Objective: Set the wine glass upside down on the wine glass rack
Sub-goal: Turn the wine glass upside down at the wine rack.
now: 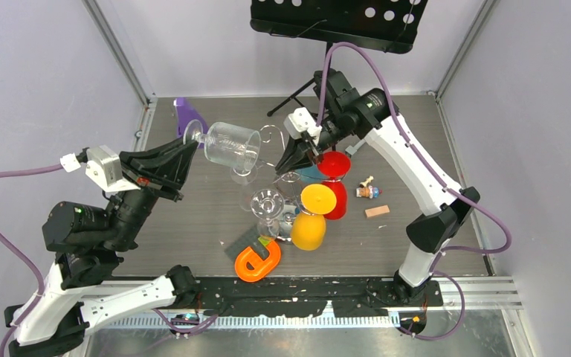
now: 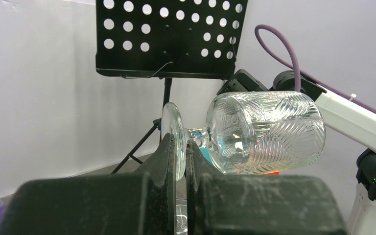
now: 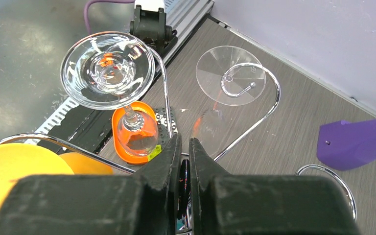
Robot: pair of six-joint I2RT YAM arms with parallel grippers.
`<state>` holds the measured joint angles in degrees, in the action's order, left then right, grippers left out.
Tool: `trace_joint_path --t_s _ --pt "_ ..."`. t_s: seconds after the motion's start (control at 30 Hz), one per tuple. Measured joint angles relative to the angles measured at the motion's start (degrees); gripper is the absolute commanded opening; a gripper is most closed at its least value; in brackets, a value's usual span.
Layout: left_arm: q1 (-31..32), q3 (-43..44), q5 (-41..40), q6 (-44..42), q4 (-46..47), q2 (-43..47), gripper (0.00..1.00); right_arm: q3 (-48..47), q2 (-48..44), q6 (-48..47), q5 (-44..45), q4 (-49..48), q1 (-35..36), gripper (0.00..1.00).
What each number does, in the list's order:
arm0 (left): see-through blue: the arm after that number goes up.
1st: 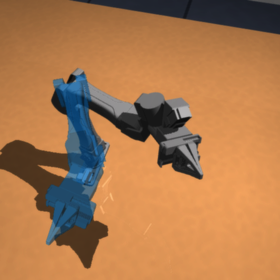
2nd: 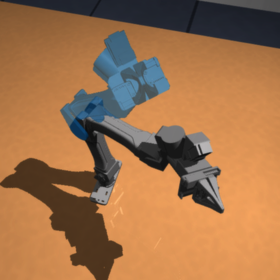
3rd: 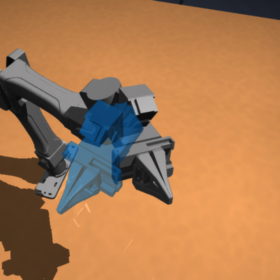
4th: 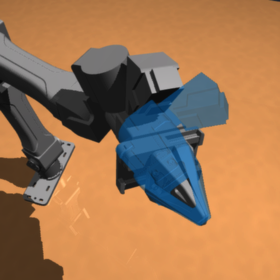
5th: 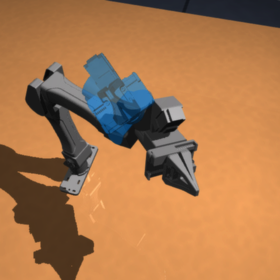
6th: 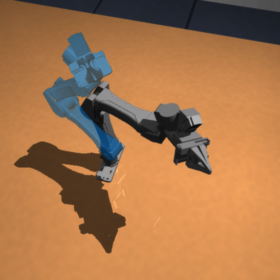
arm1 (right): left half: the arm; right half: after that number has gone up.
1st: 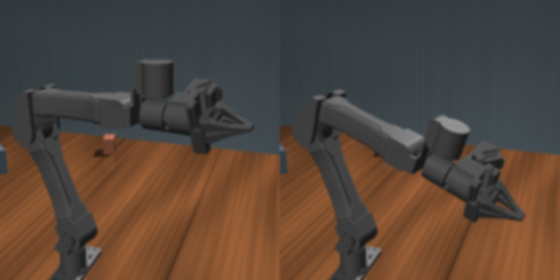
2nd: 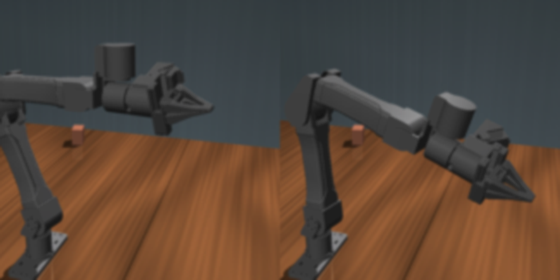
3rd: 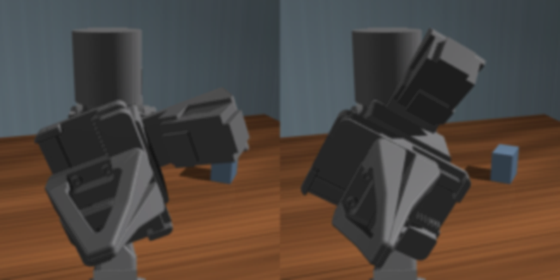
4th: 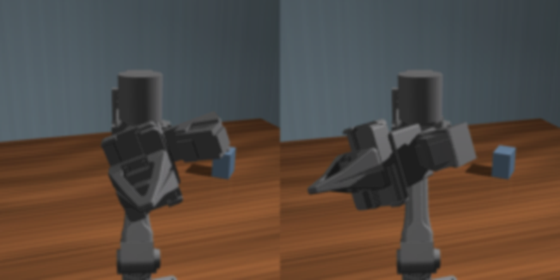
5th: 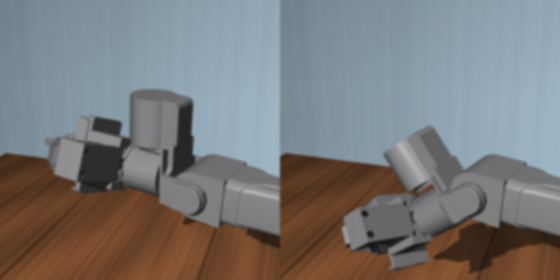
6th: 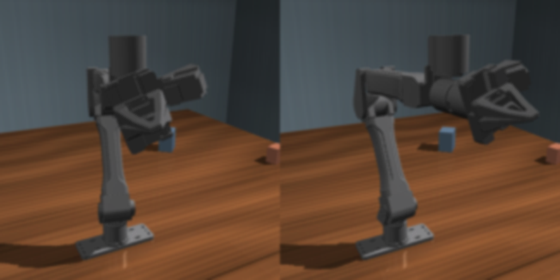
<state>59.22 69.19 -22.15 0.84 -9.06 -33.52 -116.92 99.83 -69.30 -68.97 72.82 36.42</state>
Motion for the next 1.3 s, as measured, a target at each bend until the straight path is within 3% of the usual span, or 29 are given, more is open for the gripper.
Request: trace_joint_path --t_s 0.1,0.13,0.23,0.43,0.9,1.3 --pt "0.0 0.0 0.0 0.0 -0.4 0.2 0.0 -1.7 1.4 -1.4 -0.5 2.0 0.0 0.09" --pt "0.0 0.0 0.0 0.0 -0.7 0.3 0.0 -2.0 1.6 -1.5 -0.8 2.2 0.0 0.15" --pt "0.0 0.0 0.0 0.0 -0.9 0.6 0.0 -2.1 1.8 -1.3 -1.0 2.0 0.0 0.23" --pt "0.0 -0.2 0.0 0.2 -1.0 1.3 0.0 0.2 0.7 3.7 0.0 -4.3 0.0 0.32" --pt "0.0 -0.5 -0.4 0.2 -1.1 2.6 0.0 11.8 -5.9 26.7 5.5 -27.3 0.1 0.48" --pt "0.0 -0.5 -0.3 0.5 -1.1 3.0 0.0 27.3 -17.5 46.1 5.7 -55.8 0.1 0.7"
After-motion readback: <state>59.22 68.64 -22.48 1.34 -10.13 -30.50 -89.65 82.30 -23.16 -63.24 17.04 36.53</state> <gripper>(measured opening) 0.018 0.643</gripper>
